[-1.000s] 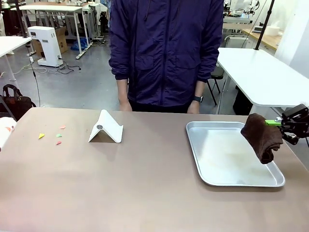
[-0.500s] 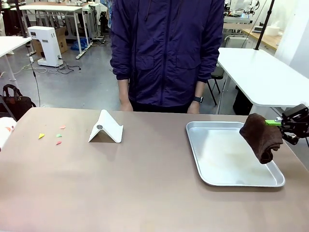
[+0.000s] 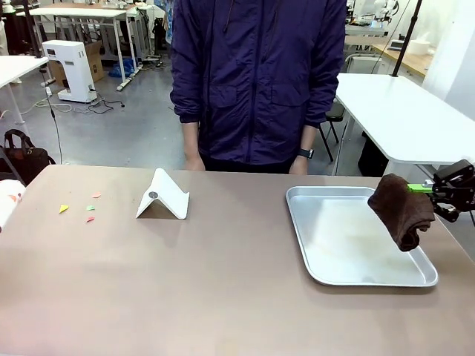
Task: Clean the surface of the table.
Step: Clean the area not pointed to by the person.
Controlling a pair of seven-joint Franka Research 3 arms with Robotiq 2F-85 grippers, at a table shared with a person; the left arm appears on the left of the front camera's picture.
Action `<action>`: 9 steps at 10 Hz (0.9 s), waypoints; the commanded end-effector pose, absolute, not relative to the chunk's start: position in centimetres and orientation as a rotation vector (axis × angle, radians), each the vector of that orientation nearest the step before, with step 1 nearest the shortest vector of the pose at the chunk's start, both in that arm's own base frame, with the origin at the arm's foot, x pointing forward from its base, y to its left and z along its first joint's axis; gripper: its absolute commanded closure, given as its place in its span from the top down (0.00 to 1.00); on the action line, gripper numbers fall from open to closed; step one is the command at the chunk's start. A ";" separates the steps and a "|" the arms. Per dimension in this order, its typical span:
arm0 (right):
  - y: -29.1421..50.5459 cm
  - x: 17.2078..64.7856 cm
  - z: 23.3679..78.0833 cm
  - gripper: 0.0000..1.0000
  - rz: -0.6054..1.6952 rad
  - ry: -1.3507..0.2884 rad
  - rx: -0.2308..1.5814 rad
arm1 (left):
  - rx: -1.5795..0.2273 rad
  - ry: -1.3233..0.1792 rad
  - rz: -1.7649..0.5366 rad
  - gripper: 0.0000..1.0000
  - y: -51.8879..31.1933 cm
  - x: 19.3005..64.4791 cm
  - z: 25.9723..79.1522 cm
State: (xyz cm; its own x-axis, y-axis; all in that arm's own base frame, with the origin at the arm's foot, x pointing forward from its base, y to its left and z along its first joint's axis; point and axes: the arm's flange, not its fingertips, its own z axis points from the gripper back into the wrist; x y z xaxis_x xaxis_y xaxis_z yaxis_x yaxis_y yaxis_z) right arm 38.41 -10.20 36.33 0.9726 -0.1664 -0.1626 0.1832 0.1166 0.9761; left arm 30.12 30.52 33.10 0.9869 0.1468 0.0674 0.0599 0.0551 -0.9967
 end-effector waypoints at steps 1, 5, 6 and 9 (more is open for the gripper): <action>-10.2 38.6 36.9 0.11 -0.243 0.009 1.445 | -1.522 -0.163 0.067 0.00 30.3 29.9 33.6; -10.2 38.6 36.9 0.11 -0.243 0.009 1.445 | -1.517 -0.166 0.066 0.22 30.5 30.1 33.1; -10.2 38.6 36.9 0.11 -0.243 0.009 1.445 | -1.488 -0.155 0.215 0.22 29.8 30.6 33.2; -10.2 38.6 36.9 0.11 -0.243 0.009 1.445 | -1.333 -0.307 0.498 0.22 28.5 33.6 33.0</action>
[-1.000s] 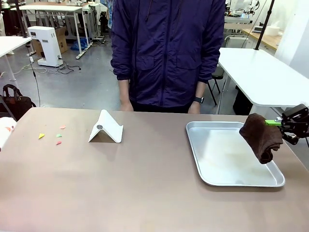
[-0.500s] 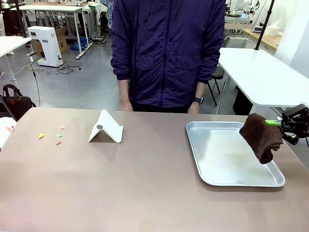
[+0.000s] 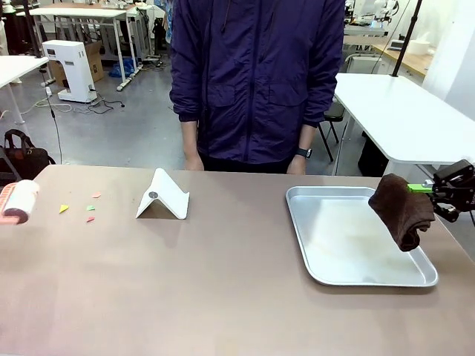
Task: Clean the surface of the table.
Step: Clean the area not pointed to by the person.
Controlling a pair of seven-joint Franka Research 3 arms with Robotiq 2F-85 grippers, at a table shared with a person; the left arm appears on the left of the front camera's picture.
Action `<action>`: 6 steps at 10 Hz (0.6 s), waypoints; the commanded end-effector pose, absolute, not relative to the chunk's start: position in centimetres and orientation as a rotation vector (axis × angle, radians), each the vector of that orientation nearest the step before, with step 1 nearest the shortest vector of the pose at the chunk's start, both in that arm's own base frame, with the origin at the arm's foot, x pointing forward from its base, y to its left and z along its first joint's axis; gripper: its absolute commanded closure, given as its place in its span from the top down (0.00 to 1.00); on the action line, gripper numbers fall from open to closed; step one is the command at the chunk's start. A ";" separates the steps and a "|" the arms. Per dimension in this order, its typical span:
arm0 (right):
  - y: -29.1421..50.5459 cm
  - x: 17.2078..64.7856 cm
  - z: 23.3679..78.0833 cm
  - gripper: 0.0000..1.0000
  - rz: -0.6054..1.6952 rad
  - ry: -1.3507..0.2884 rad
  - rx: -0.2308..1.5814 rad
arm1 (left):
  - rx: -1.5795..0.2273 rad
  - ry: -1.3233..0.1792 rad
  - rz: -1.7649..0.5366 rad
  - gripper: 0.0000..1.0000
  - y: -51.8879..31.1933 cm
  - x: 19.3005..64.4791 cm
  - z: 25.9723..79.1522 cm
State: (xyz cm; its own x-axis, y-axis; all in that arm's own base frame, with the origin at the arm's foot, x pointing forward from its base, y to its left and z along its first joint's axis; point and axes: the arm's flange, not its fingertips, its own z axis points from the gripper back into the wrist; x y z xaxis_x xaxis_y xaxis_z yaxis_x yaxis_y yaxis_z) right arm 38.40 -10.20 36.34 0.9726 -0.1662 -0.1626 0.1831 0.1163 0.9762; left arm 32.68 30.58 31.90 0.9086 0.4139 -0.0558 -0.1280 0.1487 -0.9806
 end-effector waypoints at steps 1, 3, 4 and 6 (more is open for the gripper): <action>-10.2 38.6 36.9 0.11 -0.243 0.009 1.445 | -1.286 -0.314 0.573 0.22 28.6 34.5 32.8; -10.2 38.6 36.9 0.11 -0.243 0.009 1.445 | -1.184 -0.335 0.649 0.22 28.5 35.4 32.0; -10.2 38.6 36.9 0.11 -0.243 0.009 1.445 | -1.140 -0.319 0.635 0.22 28.1 35.6 31.6; -10.2 38.6 36.9 0.11 -0.243 0.009 1.445 | -1.085 -0.298 0.605 0.22 27.3 35.9 31.3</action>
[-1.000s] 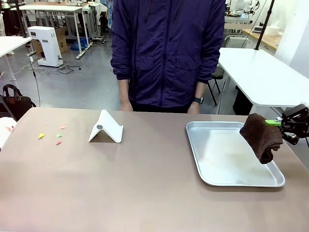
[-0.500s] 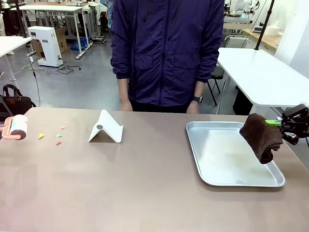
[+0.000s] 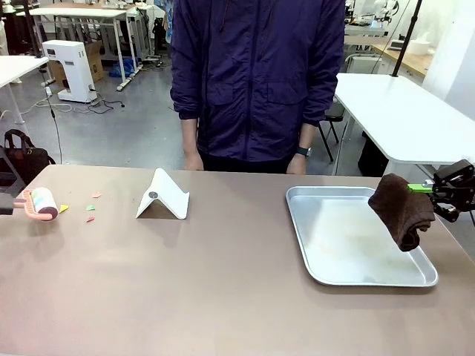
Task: Clean the surface of the table.
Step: Clean the area not pointed to by the person.
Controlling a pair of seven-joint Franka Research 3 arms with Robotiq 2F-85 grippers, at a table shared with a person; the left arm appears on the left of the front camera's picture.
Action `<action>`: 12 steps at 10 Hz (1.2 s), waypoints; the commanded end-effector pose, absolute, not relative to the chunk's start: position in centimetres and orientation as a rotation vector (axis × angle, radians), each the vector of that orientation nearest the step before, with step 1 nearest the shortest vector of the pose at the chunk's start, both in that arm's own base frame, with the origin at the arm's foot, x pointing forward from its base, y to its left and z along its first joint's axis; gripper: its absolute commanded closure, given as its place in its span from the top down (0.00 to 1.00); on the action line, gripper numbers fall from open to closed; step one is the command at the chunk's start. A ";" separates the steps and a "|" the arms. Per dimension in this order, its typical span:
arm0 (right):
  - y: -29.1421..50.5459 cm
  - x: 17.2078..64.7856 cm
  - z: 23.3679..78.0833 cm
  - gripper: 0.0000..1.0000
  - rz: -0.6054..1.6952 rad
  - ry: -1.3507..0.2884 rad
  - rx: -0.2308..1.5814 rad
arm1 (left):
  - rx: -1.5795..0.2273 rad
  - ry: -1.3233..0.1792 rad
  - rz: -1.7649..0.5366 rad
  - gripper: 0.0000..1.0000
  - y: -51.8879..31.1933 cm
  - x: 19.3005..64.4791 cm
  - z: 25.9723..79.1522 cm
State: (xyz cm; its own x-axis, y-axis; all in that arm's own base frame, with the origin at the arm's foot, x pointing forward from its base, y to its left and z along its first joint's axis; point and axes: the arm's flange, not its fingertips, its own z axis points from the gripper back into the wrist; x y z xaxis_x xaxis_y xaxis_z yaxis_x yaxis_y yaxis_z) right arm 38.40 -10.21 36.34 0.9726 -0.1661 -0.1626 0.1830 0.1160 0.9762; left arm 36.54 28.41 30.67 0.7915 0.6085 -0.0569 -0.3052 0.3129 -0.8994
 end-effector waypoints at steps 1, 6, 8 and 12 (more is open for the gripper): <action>-10.2 38.6 36.9 0.11 -0.243 0.009 1.445 | -1.066 -0.287 0.615 0.22 27.3 36.1 31.2; -10.2 38.6 36.9 0.11 -0.243 0.009 1.445 | -0.957 -0.210 0.624 0.22 26.0 37.6 28.8; -10.2 38.6 36.9 0.11 -0.243 0.009 1.445 | -0.918 -0.165 0.608 0.22 24.8 38.8 27.7; -10.2 38.6 36.9 0.11 -0.243 0.009 1.445 | -0.869 -0.054 0.570 0.22 21.4 41.7 26.1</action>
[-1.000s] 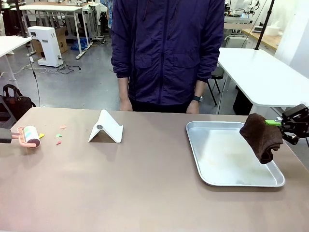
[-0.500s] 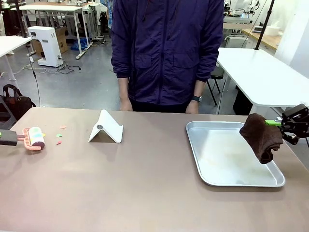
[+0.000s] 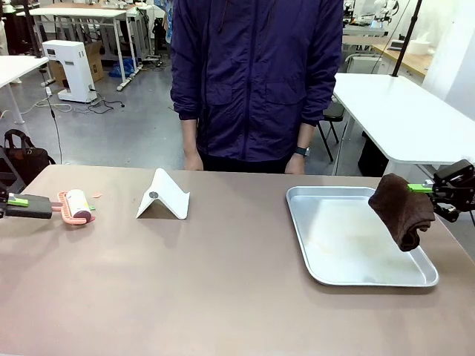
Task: Clean the surface of the table.
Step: Clean the area not pointed to by the person.
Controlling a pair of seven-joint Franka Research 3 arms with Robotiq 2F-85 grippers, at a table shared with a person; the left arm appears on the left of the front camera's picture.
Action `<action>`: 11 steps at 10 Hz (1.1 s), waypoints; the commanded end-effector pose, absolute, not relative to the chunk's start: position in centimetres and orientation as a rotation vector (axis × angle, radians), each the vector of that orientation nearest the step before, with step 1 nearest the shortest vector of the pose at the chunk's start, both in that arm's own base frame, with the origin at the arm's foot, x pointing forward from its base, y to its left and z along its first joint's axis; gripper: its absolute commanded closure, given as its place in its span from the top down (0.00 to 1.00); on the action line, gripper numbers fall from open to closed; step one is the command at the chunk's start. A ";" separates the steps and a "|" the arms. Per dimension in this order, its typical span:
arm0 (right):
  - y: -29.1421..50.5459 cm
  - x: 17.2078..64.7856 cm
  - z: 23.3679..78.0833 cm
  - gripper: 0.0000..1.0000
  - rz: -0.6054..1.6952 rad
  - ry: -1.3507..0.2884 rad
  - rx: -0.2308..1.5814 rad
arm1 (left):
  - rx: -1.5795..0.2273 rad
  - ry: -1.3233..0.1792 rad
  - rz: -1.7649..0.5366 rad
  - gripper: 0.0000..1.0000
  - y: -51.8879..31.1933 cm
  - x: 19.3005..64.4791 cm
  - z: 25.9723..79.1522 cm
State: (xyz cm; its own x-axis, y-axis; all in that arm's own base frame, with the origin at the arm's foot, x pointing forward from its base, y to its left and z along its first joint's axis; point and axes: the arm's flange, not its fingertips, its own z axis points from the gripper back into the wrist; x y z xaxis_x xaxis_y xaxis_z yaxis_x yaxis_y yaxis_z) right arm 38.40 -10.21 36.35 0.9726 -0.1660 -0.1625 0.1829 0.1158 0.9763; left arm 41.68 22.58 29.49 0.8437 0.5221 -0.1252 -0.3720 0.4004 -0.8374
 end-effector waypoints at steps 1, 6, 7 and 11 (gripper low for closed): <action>-10.2 38.6 36.9 0.11 -0.243 0.009 1.445 | -0.850 -0.038 0.556 0.22 20.3 42.5 25.8; -10.2 38.6 36.9 0.11 -0.243 0.009 1.445 | -0.784 0.039 0.464 0.22 14.0 45.7 24.7; -10.2 38.6 36.9 0.11 -0.243 0.009 1.445 | -0.790 0.047 0.448 0.22 13.1 46.3 24.8; -10.2 38.6 36.9 0.11 -0.243 0.009 1.445 | -0.888 0.018 0.412 0.22 11.8 48.7 26.6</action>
